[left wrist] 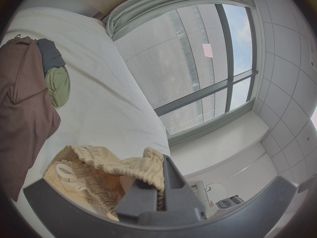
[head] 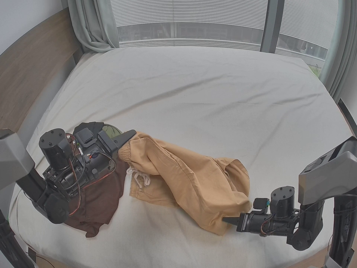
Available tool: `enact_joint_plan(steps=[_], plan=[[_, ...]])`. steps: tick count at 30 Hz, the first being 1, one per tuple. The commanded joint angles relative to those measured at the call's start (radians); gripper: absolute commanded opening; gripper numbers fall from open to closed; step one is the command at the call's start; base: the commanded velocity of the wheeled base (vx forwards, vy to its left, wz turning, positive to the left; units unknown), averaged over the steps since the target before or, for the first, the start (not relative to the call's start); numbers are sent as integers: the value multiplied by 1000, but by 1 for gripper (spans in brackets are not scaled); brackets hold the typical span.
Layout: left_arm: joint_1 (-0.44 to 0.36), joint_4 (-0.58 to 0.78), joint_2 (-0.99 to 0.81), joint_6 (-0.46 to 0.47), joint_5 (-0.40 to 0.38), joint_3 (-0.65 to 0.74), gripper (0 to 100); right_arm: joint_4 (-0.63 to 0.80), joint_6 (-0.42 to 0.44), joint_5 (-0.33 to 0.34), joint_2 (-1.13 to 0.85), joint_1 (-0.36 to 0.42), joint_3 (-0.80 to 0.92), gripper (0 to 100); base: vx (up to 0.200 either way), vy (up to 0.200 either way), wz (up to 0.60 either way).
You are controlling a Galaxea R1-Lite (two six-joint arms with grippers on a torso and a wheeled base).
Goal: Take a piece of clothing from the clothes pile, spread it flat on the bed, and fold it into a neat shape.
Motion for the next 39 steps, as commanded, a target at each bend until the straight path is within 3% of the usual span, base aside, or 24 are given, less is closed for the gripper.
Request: enact_joint_plan(steps=[1,19,21,33,34,39], plan=[[3,-1,27,0,-9,9,0,2,-1,2,-107,-38,32,0,0,0,0],[31,7,67,3,-12,0,0,7,-6,129,-273,-250,-1,0,0,0,0],[32,7,77,3,-12,-2,0,9,9,165,-300,-304,-50,0,0,0,0],[75,10,126,6,-12,-22,0,9,35,191,-323,-390,-103,0,0,0,0],[75,13,143,8,-12,-20,0,10,37,220,-328,-413,-98,0,0,0,0],[72,12,183,34,-12,-10,0,9,38,225,-265,-399,-80,0,0,0,0]])
